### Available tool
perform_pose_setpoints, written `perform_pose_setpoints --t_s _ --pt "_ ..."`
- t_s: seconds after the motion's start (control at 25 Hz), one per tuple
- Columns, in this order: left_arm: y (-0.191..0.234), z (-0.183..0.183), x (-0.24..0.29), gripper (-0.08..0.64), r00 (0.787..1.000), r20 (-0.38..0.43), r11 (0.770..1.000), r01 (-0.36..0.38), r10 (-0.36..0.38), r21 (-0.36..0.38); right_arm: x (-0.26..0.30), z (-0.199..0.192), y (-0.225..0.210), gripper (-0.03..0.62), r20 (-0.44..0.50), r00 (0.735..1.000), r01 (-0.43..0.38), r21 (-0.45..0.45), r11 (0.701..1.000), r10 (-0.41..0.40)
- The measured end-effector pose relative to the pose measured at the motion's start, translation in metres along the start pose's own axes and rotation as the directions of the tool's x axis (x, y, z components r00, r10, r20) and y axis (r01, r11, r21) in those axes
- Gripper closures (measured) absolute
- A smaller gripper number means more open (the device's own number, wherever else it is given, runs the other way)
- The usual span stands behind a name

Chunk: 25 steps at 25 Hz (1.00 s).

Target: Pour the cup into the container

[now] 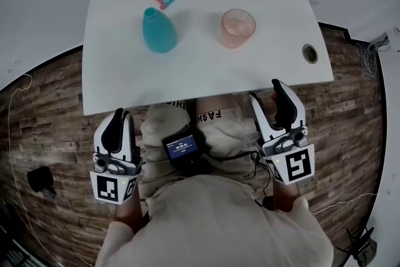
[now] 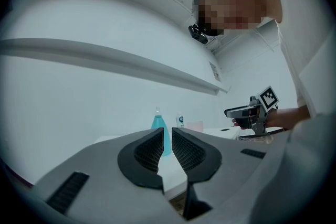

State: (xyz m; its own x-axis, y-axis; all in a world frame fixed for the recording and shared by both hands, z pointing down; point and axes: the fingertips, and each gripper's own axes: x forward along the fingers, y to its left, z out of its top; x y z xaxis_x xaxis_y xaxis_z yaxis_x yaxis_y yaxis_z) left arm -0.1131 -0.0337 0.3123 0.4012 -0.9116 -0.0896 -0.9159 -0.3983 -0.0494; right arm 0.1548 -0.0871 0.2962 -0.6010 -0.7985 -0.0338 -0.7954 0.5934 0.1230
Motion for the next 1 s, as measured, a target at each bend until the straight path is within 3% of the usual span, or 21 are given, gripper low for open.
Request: perform_pose_setpoints --t_s 0.24,1.0 --pt "0.001 0.013 -0.013 0.515 1.000 0.016 1.000 -0.003 0.003 -0.003 -0.001 0.018 0.008 0.394 0.001 1.000 0.004 -0.014 1.000 -0.004" --pt "0.017 0.014 0.009 0.515 1.000 -0.013 1.000 0.004 -0.004 -0.011 0.036 0.001 -0.016 0.328 -0.102 0.994 -0.051 -0.042 0.998 0.047"
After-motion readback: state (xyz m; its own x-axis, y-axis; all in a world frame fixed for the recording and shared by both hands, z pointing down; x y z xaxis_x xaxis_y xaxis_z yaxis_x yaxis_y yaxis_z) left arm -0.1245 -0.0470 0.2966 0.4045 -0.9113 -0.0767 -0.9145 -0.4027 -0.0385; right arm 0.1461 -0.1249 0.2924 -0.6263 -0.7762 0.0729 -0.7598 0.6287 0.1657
